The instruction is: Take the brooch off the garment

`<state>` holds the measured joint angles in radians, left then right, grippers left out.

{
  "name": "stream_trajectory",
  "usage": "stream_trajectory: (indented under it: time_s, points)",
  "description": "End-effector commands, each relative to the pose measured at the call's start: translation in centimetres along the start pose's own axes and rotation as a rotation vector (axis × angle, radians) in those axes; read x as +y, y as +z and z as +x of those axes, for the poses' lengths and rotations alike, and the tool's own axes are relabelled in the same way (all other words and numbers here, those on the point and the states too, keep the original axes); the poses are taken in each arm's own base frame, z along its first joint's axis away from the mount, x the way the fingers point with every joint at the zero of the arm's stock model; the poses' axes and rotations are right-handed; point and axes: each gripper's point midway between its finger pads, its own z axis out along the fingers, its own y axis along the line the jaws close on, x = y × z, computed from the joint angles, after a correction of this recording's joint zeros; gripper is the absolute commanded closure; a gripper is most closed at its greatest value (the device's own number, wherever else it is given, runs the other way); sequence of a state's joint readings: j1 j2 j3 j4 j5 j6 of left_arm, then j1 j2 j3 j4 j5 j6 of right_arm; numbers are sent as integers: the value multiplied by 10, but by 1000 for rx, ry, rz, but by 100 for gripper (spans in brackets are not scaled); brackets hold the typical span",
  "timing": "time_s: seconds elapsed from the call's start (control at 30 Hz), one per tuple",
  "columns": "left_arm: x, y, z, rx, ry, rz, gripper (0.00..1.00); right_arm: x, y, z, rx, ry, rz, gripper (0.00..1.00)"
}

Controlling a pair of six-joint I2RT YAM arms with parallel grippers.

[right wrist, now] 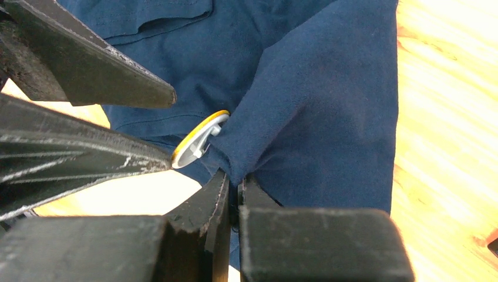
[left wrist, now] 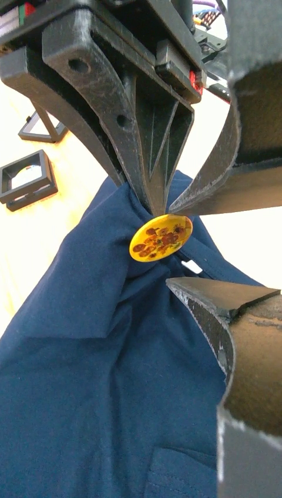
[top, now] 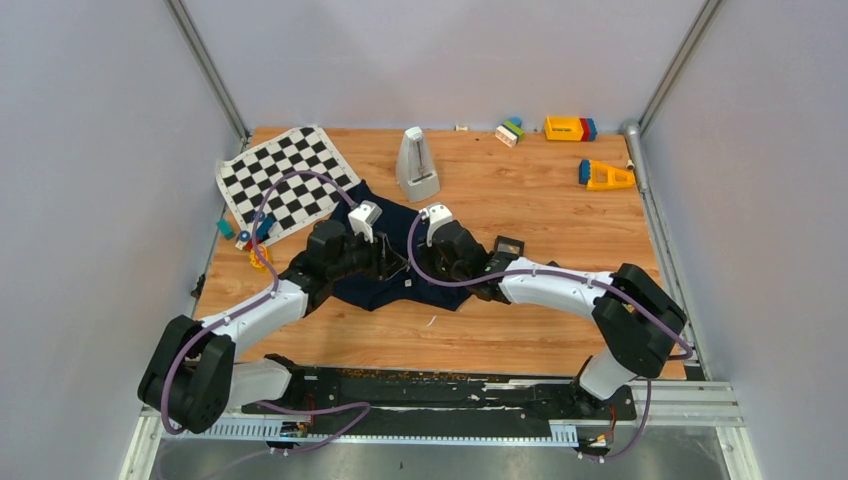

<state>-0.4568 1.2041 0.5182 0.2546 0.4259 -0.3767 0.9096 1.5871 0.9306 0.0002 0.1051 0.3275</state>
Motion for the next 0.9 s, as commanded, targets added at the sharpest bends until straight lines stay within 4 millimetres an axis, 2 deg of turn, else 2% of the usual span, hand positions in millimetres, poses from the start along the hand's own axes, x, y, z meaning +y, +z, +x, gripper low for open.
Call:
stream_trajectory:
  time_s: [0.0,0.17,0.27,0.37,0.43,0.6,0.7,0.8,0.87]
  points:
    - [-16,-2,-22,-66,44,62,48,10,5,-16,-29,0,-13,100]
    - [-19,-5,-25,-101,62,78,46,14,6,-15,-25,-6,-19,100]
    - [-17,-3,-23,-88,62,73,55,15,5,-15,-27,-7,-22,100]
    - [-14,1,-19,-59,54,61,59,17,5,-15,-26,-5,-31,100]
    - [-12,3,-17,-51,51,61,58,17,6,-15,-27,-7,-31,100]
    - [-15,7,-14,-37,34,86,50,15,8,-14,-24,-9,-18,100]
    - [-14,8,-12,-28,34,84,49,16,8,-13,-21,-10,-18,100]
    - [-7,9,-9,-8,37,45,64,16,7,-15,-26,-8,-20,100]
    - [-4,10,-7,-2,36,36,83,15,6,-16,-30,-7,-16,100]
